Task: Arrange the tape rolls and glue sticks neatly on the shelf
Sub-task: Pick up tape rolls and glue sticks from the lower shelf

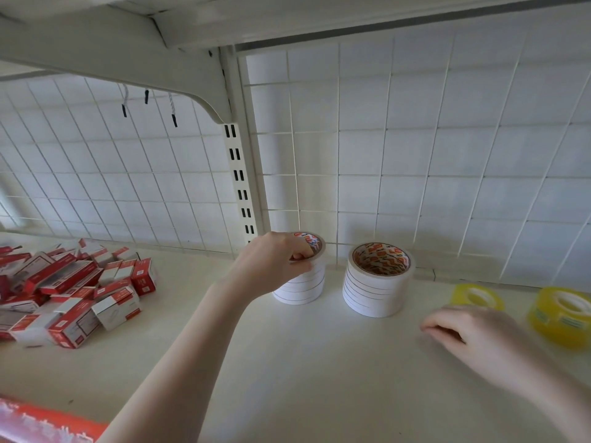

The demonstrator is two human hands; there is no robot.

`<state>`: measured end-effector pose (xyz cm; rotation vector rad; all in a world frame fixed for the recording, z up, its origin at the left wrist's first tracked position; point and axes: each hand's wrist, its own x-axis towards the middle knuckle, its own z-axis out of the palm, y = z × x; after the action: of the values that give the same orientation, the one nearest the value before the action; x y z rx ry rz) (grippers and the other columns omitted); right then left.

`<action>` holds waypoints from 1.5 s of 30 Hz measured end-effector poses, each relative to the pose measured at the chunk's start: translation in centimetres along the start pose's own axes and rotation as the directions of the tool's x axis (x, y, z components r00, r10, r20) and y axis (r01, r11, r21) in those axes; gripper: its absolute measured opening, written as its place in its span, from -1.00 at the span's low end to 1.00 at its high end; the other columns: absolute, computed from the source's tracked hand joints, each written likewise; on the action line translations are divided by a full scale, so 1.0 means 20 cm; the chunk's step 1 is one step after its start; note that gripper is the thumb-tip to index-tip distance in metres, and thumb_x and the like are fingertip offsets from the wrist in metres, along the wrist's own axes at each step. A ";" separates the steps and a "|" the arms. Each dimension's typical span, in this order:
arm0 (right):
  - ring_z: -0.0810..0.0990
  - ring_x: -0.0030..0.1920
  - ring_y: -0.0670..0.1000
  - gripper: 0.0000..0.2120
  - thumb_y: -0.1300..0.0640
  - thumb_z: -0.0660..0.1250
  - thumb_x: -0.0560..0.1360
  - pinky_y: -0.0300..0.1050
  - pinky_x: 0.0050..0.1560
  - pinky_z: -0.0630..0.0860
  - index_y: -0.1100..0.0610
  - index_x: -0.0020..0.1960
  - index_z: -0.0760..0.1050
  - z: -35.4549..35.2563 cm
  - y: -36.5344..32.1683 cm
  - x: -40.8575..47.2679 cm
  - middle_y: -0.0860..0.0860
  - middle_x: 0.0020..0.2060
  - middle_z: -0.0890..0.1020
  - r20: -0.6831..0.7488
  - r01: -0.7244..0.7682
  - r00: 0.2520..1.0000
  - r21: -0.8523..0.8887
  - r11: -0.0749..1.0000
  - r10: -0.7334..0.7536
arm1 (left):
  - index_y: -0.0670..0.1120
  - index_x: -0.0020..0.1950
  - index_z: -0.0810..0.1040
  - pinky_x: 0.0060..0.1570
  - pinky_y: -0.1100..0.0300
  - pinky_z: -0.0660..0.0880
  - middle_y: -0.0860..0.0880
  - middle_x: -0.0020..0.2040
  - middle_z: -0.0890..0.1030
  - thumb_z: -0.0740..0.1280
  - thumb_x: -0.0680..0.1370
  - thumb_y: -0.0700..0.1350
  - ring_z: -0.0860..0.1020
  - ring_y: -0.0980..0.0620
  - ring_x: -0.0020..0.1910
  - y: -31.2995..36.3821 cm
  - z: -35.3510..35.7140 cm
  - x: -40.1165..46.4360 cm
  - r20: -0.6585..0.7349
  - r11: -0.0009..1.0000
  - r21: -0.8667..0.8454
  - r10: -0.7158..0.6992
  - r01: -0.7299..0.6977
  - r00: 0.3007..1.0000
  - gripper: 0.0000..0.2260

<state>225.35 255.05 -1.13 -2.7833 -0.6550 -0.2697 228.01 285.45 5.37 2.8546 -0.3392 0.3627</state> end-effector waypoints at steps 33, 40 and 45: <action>0.49 -0.05 -0.12 -0.84 -0.01 0.20 0.53 -0.23 -0.10 0.42 -0.12 0.04 0.52 -0.04 -0.08 0.01 -0.13 -0.14 0.45 0.135 -0.005 0.991 -0.118 0.993 0.021 | -0.01 0.27 0.52 0.07 0.10 0.44 0.04 0.18 0.56 0.36 0.51 -0.08 0.46 -0.03 0.17 0.05 -0.02 -0.17 -0.166 0.999 0.014 0.037 -0.036 0.985 -0.68; 0.51 0.10 0.00 -0.77 -0.03 0.13 0.54 -0.11 -0.02 0.43 -0.02 0.12 0.48 -0.13 -0.13 -0.06 -0.06 0.05 0.51 0.222 -0.022 0.970 -0.308 0.951 0.094 | -0.10 0.17 0.57 -0.15 0.05 0.48 -0.04 0.03 0.61 0.40 0.46 -0.17 0.54 -0.14 0.02 0.15 0.08 -0.39 -0.383 0.993 -0.012 -0.115 0.119 0.917 -0.72; 0.50 0.15 -0.03 -0.75 -0.08 0.11 0.56 -0.14 -0.04 0.42 -0.04 0.15 0.44 -0.16 -0.12 -0.23 -0.10 0.07 0.50 0.047 -0.114 0.988 -0.429 0.896 0.148 | -0.10 0.10 0.57 -0.22 0.06 0.43 -0.04 -0.03 0.61 0.41 0.44 -0.15 0.54 -0.14 -0.04 0.28 0.17 -0.49 -0.351 0.977 -0.026 -0.208 0.213 0.913 -0.76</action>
<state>219.87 254.28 1.26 -3.2568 -0.4643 -0.3083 218.03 281.24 0.64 2.7260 0.0410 0.8174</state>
